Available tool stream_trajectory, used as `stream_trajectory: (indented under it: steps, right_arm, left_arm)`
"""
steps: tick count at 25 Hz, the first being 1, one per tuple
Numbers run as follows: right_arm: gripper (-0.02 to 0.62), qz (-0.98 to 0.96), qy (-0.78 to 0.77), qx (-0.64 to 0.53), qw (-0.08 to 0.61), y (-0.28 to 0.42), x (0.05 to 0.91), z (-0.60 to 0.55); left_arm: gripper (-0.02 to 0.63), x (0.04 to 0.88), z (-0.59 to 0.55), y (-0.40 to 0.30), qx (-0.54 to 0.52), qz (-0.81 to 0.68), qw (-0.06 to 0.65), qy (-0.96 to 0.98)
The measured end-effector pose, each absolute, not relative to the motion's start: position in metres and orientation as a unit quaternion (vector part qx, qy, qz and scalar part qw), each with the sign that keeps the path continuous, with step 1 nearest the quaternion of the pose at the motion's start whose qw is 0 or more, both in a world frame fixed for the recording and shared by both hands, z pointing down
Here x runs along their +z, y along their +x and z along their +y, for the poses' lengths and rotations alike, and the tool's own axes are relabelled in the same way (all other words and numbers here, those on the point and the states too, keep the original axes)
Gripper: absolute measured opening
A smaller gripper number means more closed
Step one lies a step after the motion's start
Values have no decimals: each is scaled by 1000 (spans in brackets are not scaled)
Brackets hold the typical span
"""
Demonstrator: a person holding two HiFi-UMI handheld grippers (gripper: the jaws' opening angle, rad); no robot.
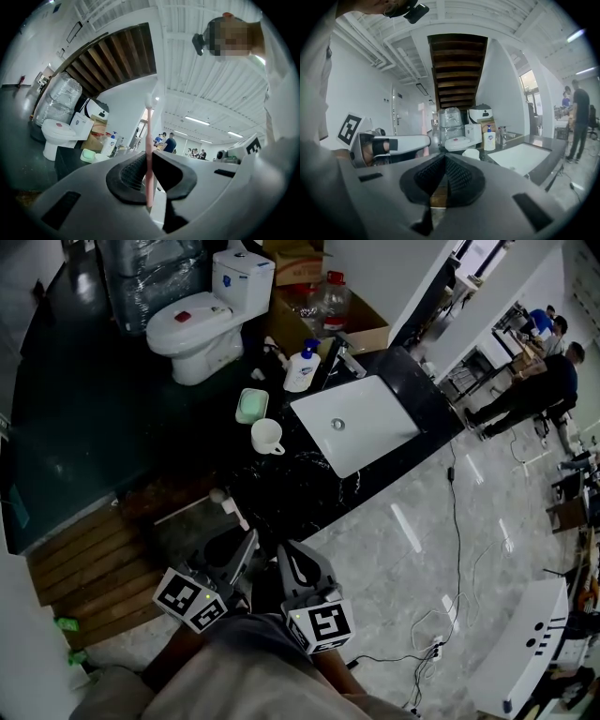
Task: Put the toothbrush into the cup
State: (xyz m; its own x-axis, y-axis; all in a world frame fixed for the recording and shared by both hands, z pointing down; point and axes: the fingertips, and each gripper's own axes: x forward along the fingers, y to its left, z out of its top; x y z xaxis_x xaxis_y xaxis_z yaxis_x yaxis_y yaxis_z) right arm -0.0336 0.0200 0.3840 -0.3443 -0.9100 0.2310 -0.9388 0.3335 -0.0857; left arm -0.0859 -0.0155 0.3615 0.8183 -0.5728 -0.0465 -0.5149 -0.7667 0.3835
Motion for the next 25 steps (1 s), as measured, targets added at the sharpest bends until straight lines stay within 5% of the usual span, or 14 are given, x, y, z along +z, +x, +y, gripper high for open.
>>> stream_trajectory:
  steps: [25]
  right_arm:
    - [6, -859, 497, 105, 57, 64, 385, -106]
  left_arm:
    - [46, 360, -130, 6, -77, -367, 163, 913]
